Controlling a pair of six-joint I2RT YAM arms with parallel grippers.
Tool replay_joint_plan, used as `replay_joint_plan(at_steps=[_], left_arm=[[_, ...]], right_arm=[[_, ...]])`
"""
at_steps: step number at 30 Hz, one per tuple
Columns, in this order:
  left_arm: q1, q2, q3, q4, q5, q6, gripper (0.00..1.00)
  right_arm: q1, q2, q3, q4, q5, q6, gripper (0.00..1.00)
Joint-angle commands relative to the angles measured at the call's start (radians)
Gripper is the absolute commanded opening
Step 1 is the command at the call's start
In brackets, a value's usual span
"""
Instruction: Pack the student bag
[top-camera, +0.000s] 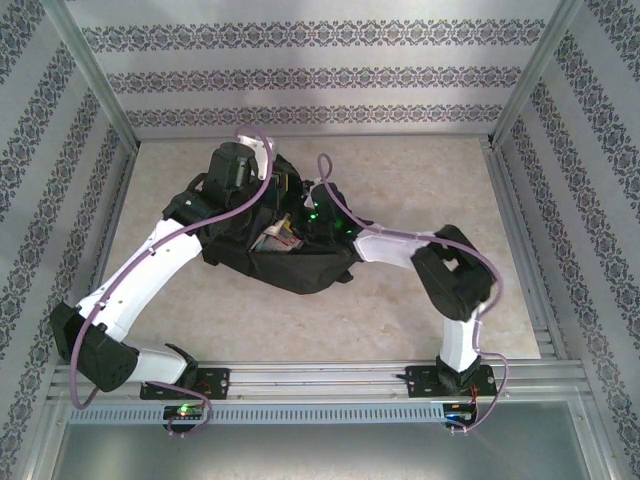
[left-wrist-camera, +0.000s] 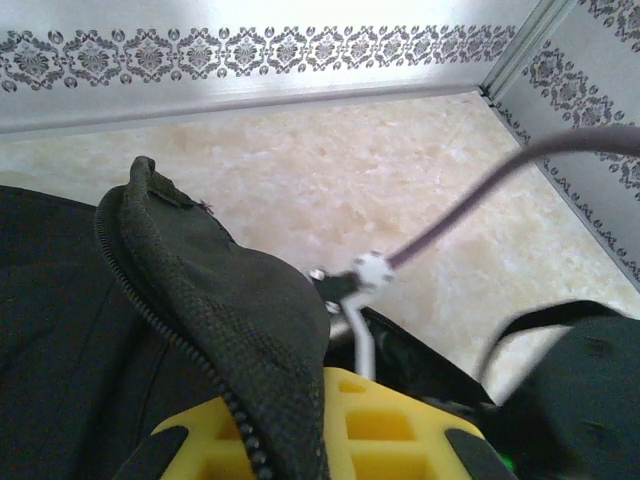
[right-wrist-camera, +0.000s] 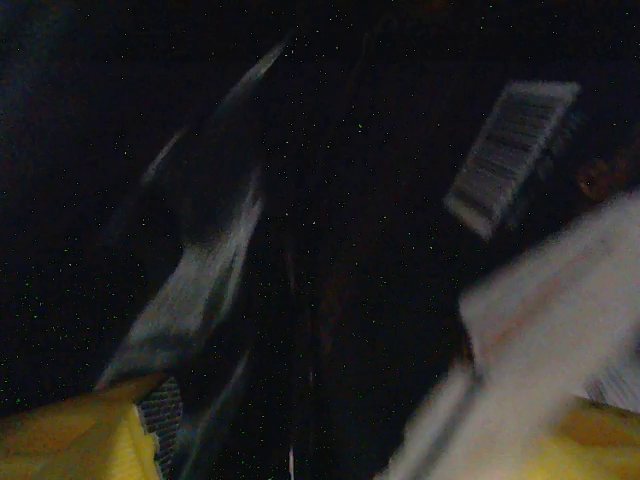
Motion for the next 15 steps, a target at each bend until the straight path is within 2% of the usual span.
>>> replay_joint_plan(at_steps=[1,5,10,15], left_arm=[[0.012,-0.026,-0.031,0.127,0.03,-0.027,0.0],[0.012,0.007,-0.058,0.152,0.075,-0.061,0.0],[0.005,0.063,-0.093,0.188,0.17,-0.139,0.0],[-0.032,0.124,-0.123,0.205,0.196,-0.171,0.01]], right_arm=[[0.01,-0.171,-0.049,-0.174,-0.007,-0.222,0.76],[0.002,-0.33,-0.165,-0.315,0.078,-0.335,0.73],[-0.052,-0.533,-0.339,-0.36,0.146,-0.37,0.67],[-0.105,-0.696,-0.436,-0.405,0.191,-0.425,0.59]])
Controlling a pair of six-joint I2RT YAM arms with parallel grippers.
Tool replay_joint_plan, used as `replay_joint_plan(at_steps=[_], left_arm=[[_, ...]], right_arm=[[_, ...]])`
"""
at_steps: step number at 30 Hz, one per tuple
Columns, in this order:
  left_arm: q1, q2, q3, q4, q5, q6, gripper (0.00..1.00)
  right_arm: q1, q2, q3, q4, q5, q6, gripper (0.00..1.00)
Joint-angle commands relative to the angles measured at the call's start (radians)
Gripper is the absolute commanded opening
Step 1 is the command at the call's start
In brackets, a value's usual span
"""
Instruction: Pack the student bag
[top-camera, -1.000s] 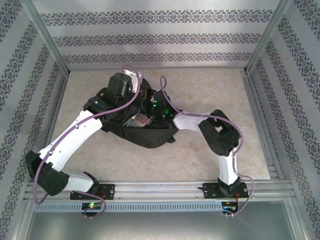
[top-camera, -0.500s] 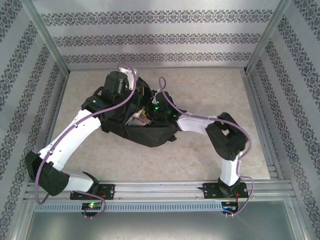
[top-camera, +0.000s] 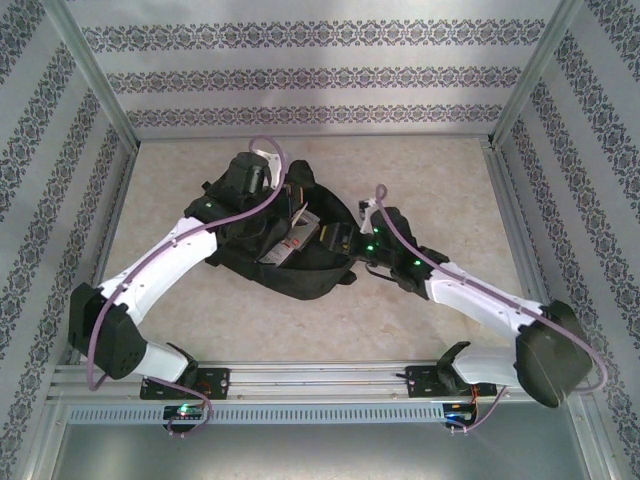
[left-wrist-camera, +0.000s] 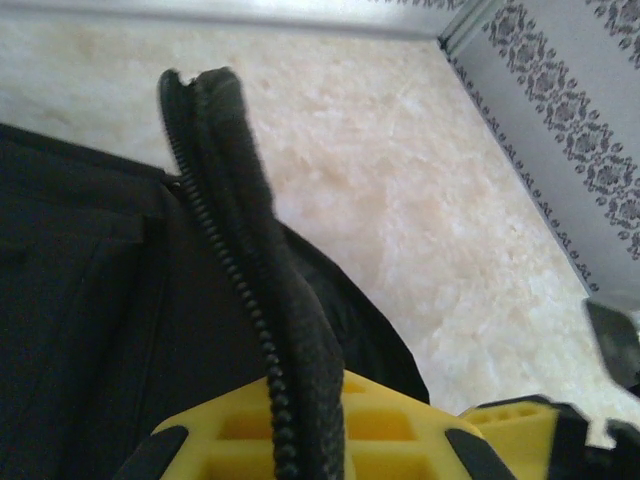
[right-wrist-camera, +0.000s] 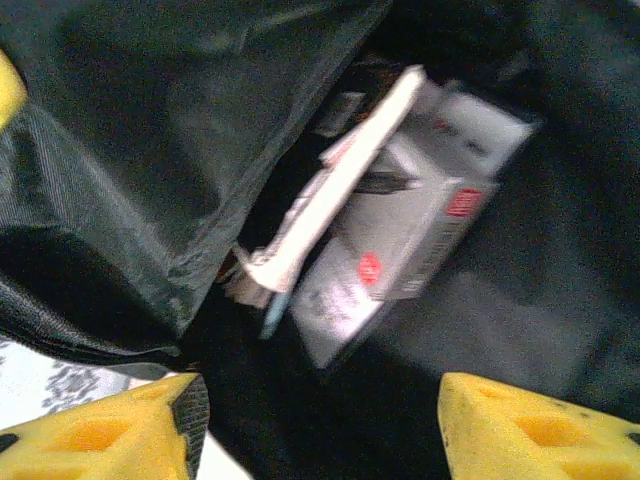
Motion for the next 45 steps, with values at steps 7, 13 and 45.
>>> replay_joint_plan(at_steps=[7,13,45], left_arm=[[-0.062,0.164,0.027,0.048,0.066,-0.05,0.07],[-0.066,0.251,0.056,0.049,0.061,-0.064,0.08],[0.082,-0.164,-0.184,0.004,-0.145,-0.358,0.71]], right_arm=[[-0.026,-0.163,-0.026,-0.085,-0.028,-0.173,0.4],[0.007,-0.142,-0.004,-0.076,-0.137,-0.23,0.28],[0.108,0.537,0.527,-0.348,-0.503,-0.28,0.58]])
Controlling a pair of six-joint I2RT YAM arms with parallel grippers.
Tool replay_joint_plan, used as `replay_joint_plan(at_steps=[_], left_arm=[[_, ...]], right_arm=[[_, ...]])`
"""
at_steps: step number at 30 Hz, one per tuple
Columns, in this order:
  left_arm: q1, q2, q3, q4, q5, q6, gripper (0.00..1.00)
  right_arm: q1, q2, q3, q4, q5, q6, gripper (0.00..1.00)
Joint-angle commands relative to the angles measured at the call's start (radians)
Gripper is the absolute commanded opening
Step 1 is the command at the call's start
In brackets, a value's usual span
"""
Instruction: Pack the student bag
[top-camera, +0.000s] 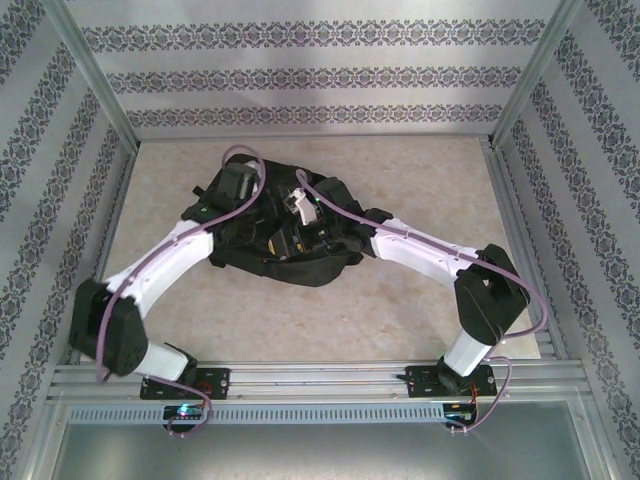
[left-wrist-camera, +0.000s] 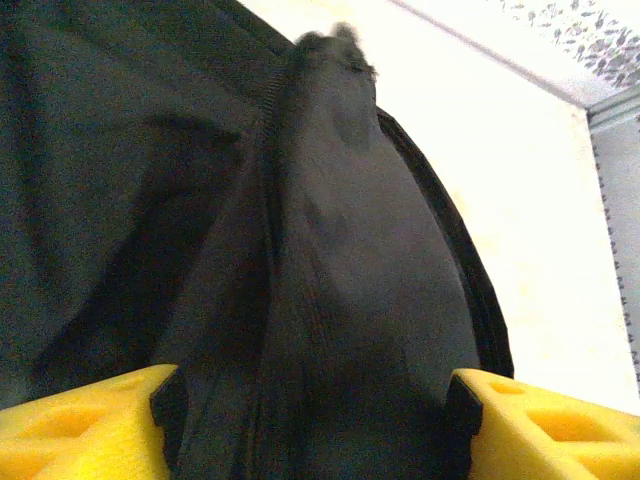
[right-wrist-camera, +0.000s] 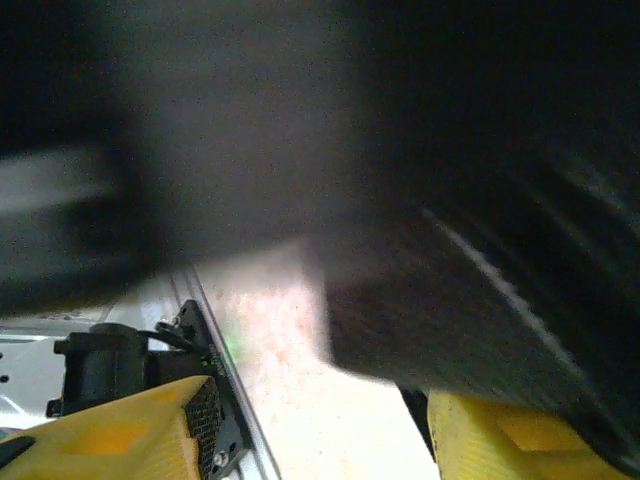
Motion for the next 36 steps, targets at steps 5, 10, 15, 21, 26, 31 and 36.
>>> replay_joint_plan(at_steps=[5,10,15,21,26,31,36], left_arm=[[0.011,-0.27,-0.128,-0.068,-0.103,-0.1,0.71],[0.032,-0.398,-0.203,-0.11,-0.158,-0.098,0.71],[0.038,-0.411,-0.285,-0.08,-0.121,-0.138,0.71],[0.041,-0.42,-0.337,-0.06,-0.114,-0.179,0.7],[0.045,-0.438,-0.361,-0.087,-0.121,-0.217,0.7],[0.05,-0.458,-0.347,-0.182,-0.179,-0.248,0.69],[0.053,-0.48,-0.374,-0.199,-0.188,-0.277,0.69]], right_arm=[[-0.012,0.01,-0.026,-0.145,0.079,0.055,0.58],[-0.024,-0.017,-0.091,-0.104,0.095,0.099,0.59],[0.008,0.05,-0.049,-0.052,-0.092,0.115,0.6],[0.041,0.096,0.013,-0.042,-0.175,0.12,0.56],[0.053,0.108,0.029,-0.056,-0.171,0.114,0.48],[0.065,0.111,0.026,-0.108,-0.128,0.069,0.44],[0.079,0.114,0.011,-0.114,-0.085,0.048,0.39]])
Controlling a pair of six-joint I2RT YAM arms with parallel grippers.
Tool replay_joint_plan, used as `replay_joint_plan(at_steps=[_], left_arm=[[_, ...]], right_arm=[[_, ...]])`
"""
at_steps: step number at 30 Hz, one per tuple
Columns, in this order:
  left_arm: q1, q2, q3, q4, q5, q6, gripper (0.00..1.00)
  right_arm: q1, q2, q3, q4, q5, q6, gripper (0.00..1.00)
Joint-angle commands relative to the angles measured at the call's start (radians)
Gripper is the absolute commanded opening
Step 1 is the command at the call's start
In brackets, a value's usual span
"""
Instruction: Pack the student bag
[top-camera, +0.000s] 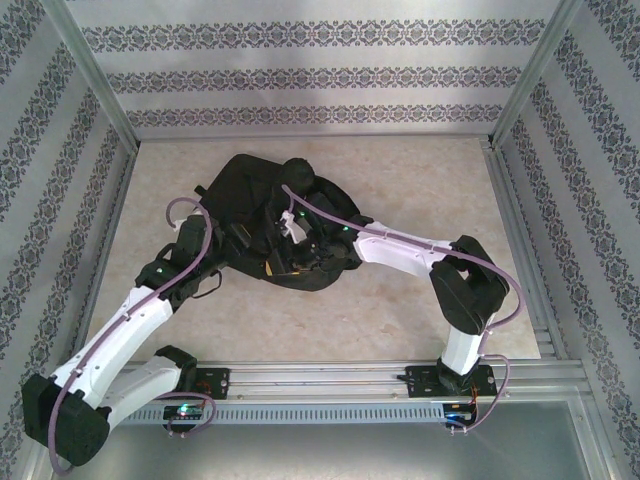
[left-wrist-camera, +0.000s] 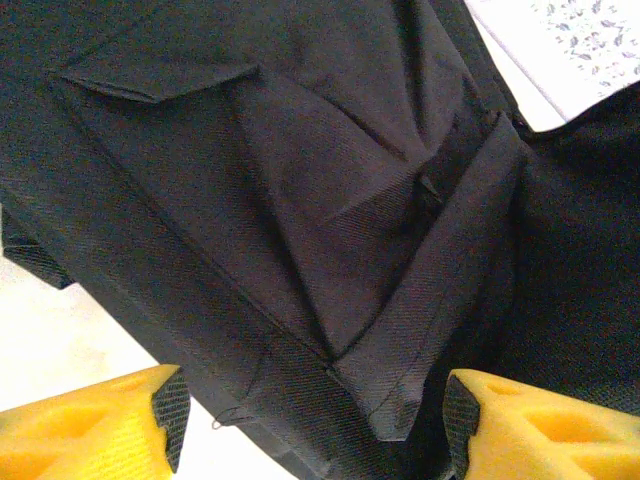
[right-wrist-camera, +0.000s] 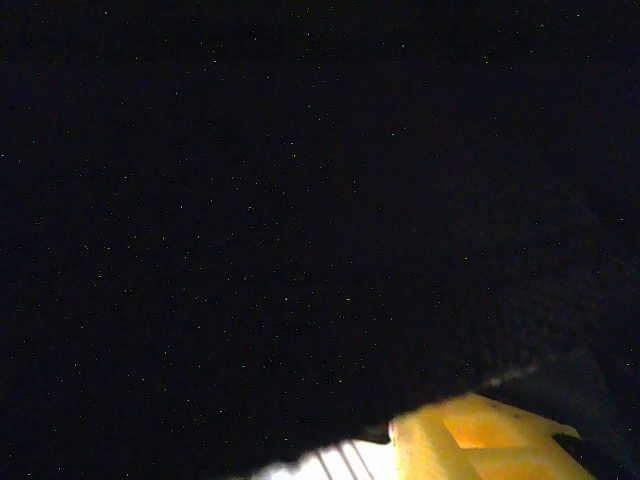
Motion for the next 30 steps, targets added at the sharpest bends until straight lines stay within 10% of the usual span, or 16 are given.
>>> replay_joint_plan(at_steps=[1,16,30], left_arm=[[0.013,-0.024,-0.025,-0.046,-0.024,-0.046,0.69],[0.014,-0.028,-0.119,0.038,0.015,-0.095,0.71],[0.014,0.074,-0.183,0.272,-0.01,-0.109,0.68]], right_arm=[[0.022,0.015,0.002,-0.032,0.029,-0.035,0.39],[0.055,0.0,0.017,-0.078,0.095,-0.099,0.01],[0.057,-0.016,0.007,-0.044,0.074,-0.076,0.0]])
